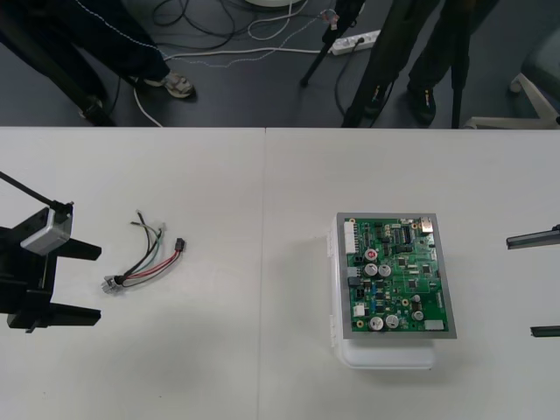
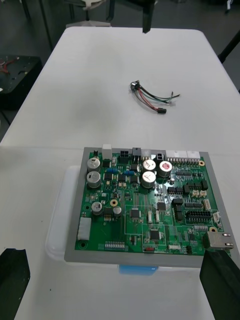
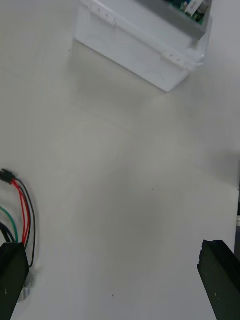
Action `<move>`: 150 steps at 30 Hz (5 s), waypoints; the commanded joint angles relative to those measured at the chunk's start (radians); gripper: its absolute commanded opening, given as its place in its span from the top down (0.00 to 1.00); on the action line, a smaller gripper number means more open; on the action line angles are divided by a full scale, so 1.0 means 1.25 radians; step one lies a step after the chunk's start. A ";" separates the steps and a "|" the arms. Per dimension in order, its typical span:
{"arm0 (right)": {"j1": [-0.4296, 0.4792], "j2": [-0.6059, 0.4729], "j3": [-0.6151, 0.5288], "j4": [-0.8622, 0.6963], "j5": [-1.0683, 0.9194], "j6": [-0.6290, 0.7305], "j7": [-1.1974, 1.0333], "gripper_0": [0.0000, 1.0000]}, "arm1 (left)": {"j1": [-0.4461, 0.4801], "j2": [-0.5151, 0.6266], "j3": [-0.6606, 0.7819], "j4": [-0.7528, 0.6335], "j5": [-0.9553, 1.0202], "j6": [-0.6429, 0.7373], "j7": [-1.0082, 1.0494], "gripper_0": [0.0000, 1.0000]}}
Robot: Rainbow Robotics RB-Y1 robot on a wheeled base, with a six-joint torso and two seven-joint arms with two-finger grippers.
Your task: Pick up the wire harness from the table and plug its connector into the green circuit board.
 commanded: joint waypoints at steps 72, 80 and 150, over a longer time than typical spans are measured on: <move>-0.084 0.100 0.145 0.117 -0.189 -0.054 0.137 0.00 | -0.165 -0.315 -0.187 0.277 -0.719 0.168 0.035 0.00; -0.067 0.085 0.145 0.108 -0.190 -0.054 0.147 0.00 | -0.166 -0.319 -0.194 0.279 -0.736 0.175 0.035 0.00; -0.051 0.057 0.136 0.116 -0.238 -0.054 0.045 0.00 | -0.181 -0.373 -0.194 0.340 -0.789 0.207 -0.021 1.00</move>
